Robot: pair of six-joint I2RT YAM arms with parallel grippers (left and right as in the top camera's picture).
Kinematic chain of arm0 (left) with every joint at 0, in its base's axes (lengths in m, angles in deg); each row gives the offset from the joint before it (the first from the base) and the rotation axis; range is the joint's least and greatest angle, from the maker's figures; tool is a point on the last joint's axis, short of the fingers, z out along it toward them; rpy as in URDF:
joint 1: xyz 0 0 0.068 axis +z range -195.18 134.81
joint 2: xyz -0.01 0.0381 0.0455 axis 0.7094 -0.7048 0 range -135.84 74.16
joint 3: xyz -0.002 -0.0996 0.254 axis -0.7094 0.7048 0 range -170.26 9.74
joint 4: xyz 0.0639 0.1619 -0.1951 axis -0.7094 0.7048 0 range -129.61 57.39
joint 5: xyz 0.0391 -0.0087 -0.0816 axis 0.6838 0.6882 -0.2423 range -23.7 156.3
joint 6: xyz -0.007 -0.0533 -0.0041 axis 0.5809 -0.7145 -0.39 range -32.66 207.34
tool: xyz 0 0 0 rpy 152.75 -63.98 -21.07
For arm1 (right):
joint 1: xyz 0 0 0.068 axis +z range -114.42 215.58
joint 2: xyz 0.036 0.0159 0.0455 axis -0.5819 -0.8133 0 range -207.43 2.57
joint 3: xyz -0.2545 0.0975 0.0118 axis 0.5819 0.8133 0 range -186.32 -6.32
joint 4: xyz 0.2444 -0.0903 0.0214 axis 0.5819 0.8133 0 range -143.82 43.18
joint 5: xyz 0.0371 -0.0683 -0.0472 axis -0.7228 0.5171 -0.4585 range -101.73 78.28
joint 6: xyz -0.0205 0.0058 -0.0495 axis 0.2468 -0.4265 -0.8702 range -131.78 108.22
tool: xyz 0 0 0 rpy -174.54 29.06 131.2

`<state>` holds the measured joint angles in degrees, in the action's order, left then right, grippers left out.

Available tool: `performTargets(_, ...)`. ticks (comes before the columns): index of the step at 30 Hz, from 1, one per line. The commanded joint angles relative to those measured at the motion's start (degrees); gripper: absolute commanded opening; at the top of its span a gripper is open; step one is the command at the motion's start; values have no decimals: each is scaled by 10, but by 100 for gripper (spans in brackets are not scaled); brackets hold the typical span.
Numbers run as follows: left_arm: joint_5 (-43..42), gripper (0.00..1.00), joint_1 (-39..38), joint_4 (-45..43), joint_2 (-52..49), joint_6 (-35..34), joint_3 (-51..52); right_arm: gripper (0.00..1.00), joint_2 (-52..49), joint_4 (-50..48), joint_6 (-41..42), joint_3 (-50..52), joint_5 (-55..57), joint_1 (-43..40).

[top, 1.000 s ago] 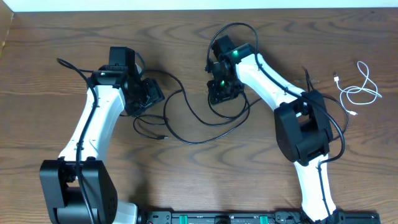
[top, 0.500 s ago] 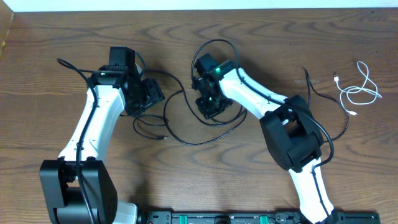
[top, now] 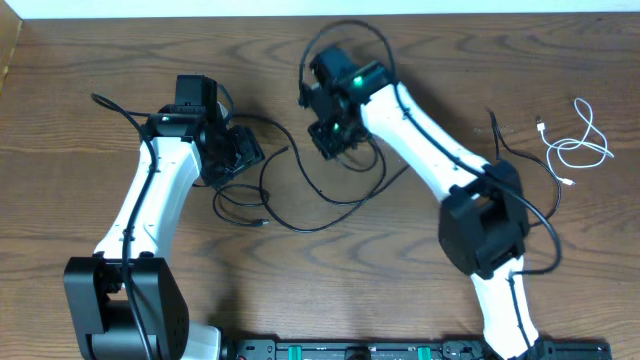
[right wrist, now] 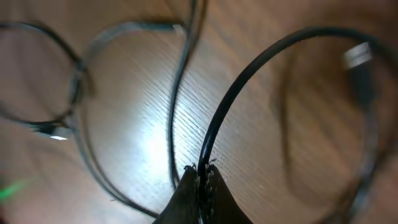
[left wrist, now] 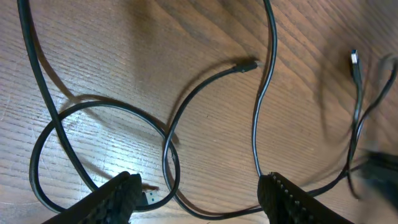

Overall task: Untangle cables
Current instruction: 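Lift the black cable loop up toward the top with the right gripper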

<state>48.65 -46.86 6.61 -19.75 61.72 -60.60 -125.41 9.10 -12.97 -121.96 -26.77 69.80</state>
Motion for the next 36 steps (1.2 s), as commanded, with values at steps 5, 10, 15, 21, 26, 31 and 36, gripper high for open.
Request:
performTargets(5, 18, 66, -1, 1, -3, 5, 5, 1, 89, -13, -85, -27, -22, 2)
performTargets(10, 24, 65, -1, 0, -3, 5, 5, 1, 115, -42, -107, -27, -2, -4)
performTargets(15, 24, 65, -1, -1, -3, 5, 8, 1, 118, -76, -106, -27, 66, -8)
performTargets(21, 49, 65, -1, 12, -3, 5, 17, 1, 117, -82, -68, -27, 89, -12)
performTargets(26, 49, 66, -1, 51, -3, 3, 26, 1, 116, -74, -55, -23, 89, -12)
performTargets(31, 49, 66, -1, 82, -3, 3, 26, 1, 116, -63, -57, -15, 71, -8)
performTargets(36, 49, 66, -1, 107, -3, -19, 26, 1, 116, -53, -62, -7, 43, -7)
